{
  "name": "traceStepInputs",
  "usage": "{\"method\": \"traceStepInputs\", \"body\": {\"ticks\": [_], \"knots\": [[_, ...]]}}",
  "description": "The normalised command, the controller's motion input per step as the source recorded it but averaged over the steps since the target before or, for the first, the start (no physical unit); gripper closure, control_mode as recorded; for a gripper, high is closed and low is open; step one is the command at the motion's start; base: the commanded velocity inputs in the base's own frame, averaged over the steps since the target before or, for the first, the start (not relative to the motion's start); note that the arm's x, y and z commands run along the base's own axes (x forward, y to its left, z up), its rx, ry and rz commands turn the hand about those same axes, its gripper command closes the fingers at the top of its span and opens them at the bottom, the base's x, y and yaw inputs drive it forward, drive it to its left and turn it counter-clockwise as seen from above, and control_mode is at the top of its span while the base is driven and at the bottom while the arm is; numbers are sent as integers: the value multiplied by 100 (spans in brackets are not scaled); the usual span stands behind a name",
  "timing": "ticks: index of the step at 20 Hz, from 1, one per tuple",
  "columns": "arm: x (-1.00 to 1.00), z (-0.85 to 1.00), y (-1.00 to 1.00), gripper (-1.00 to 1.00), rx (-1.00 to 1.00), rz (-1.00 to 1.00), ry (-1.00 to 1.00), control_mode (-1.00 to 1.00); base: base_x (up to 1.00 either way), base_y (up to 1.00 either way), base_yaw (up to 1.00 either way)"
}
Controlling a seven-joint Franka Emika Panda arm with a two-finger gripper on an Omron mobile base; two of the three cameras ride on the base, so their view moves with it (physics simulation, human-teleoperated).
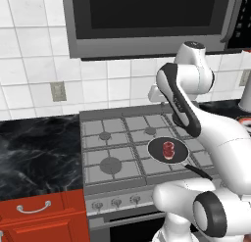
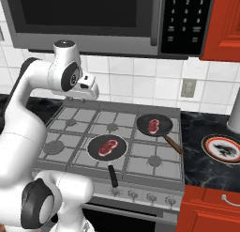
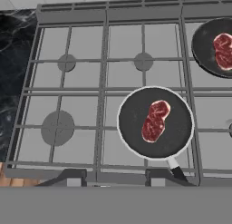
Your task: Place one of the steaks on the plate and the other in the bowl. Then place the bowl in the fridge.
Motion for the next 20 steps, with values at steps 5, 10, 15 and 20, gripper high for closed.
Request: {"method": "traceStepInputs", "body": {"ticks": [5, 10, 15, 20], "knots": [[-26, -1, -8, -100, 0, -5, 0, -100, 0, 0, 0], [-32, -21, -25, -100, 0, -15, 0, -100, 0, 0, 0], [5, -37, -21, -100, -3, -9, 0, -100, 0, 0, 0], [25, -36, -30, -100, -1, -2, 0, -100, 0, 0, 0]]}}
